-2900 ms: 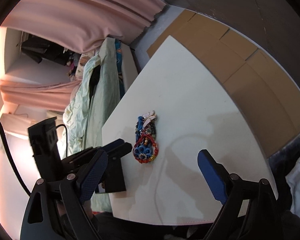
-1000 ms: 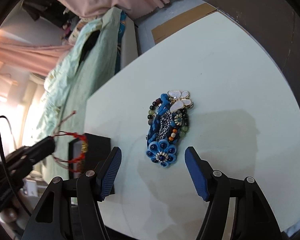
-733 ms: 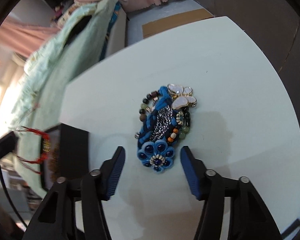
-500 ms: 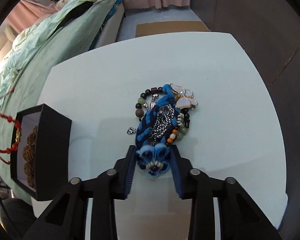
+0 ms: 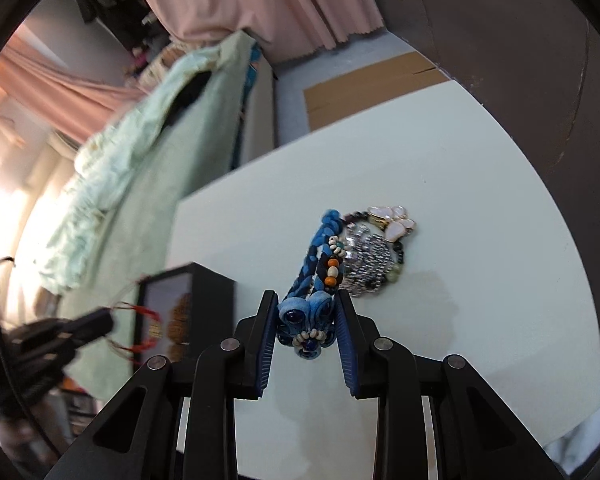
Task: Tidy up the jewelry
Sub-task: 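Carry the red string bracelet over the box with the left gripper while the right grasps the blue braided bracelet, then drop the red bracelet into the box with the left gripper while the right drops the blue braided one in, then move the left gripper down onto the silver chain pendant on the table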
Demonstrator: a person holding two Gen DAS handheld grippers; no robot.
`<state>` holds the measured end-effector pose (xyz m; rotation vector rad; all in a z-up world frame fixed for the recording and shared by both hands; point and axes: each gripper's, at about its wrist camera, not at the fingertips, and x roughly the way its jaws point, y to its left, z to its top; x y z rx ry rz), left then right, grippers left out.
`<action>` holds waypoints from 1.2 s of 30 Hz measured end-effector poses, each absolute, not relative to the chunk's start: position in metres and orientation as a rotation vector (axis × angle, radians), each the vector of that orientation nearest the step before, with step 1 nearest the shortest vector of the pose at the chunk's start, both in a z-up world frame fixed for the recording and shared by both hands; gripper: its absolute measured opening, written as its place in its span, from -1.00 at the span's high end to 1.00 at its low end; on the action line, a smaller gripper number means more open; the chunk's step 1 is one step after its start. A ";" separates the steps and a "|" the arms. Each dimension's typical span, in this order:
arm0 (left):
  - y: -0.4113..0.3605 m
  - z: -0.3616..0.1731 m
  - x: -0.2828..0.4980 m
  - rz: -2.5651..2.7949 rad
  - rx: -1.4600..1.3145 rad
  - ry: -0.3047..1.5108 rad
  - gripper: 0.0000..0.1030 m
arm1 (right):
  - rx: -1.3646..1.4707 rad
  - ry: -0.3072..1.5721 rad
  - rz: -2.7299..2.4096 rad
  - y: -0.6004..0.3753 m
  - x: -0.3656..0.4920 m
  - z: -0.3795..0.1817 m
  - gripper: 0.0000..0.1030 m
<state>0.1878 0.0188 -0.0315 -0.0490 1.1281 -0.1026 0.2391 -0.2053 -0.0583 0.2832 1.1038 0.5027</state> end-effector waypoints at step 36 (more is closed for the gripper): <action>0.082 -0.004 0.156 -0.043 -0.167 1.100 -0.58 | 0.242 1.058 0.945 -0.097 0.211 -0.044 -0.27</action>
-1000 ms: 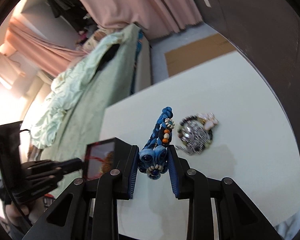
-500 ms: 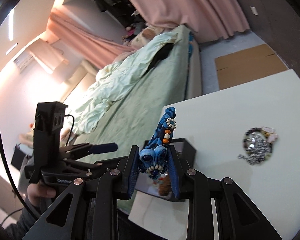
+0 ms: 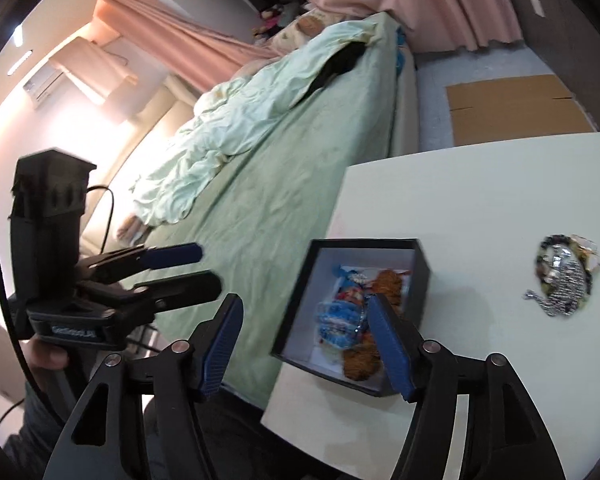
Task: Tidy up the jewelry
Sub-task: 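Move the left gripper down onto the silver chain pendant on the table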
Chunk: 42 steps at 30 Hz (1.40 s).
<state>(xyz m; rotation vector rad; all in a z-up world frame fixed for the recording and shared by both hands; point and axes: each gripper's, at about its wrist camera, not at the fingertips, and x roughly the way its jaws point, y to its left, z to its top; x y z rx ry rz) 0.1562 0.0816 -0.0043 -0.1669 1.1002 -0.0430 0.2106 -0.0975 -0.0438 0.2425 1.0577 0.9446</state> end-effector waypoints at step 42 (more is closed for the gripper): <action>-0.095 -0.033 0.251 -0.263 0.082 1.097 -0.28 | 0.574 1.062 0.525 -0.310 0.249 -0.067 -0.53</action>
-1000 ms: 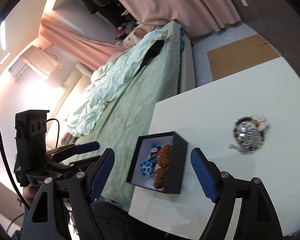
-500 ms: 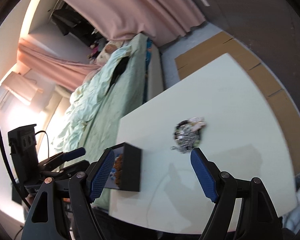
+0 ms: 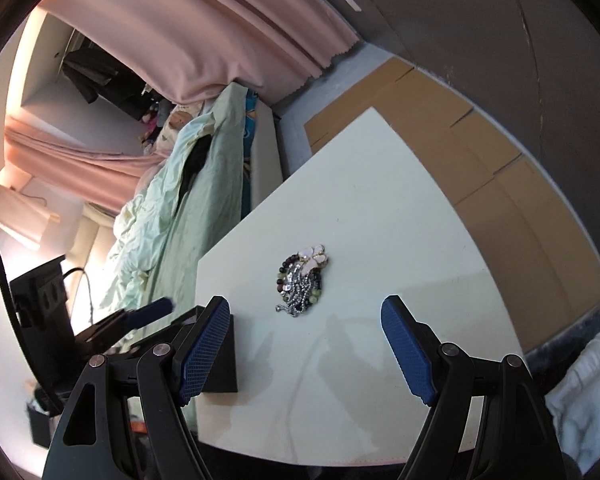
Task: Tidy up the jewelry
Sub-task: 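Move the left gripper down onto the silver chain pendant on the table, then close the left gripper on the silver chain pendant and lift it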
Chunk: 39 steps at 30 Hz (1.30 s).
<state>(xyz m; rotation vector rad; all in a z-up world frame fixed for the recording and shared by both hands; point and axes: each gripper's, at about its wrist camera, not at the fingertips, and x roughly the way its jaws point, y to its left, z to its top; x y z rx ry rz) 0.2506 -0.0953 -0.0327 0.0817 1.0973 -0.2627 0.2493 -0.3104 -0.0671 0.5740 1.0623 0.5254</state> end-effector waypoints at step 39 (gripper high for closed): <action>-0.137 -0.123 0.324 -0.213 0.061 1.359 0.31 | 0.638 1.124 0.520 -0.326 0.262 -0.085 -0.53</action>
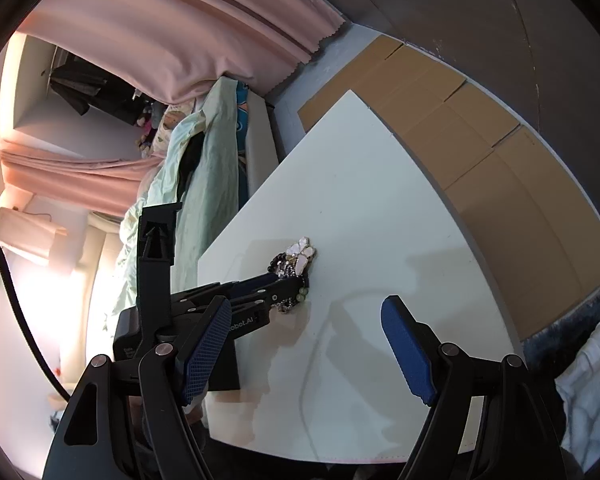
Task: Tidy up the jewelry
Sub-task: 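Close the left gripper on the silver chain pendant and lift it, then carry the silver chain to the box with the left gripper while the right grasps the butterfly bracelet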
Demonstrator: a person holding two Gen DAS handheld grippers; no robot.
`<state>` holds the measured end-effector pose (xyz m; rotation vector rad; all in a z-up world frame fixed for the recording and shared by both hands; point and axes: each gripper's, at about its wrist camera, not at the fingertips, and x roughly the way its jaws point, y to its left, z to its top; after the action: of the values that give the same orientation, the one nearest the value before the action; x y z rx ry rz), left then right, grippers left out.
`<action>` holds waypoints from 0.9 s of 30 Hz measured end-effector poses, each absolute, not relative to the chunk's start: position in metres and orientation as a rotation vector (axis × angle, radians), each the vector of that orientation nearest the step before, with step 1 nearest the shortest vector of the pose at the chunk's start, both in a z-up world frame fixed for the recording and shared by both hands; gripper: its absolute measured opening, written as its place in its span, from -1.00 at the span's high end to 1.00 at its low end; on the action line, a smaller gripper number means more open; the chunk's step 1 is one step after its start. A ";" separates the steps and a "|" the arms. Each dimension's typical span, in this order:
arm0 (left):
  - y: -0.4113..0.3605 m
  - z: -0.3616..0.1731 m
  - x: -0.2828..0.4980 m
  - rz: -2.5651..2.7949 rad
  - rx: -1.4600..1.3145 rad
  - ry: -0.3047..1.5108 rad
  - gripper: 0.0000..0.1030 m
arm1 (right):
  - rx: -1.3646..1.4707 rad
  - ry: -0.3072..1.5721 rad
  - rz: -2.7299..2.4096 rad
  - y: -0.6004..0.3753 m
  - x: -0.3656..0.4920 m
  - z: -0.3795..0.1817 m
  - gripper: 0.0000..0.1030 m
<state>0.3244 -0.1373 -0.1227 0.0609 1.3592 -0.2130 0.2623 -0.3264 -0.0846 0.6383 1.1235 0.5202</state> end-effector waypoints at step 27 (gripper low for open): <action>-0.092 -0.003 0.283 -0.220 0.031 1.133 0.67 | 0.557 1.155 0.500 -0.289 0.270 -0.092 -0.51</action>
<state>0.2827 -0.0916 -0.0030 0.0313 1.1331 -0.2195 0.2696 -0.2889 -0.0917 0.5570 1.1548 0.4997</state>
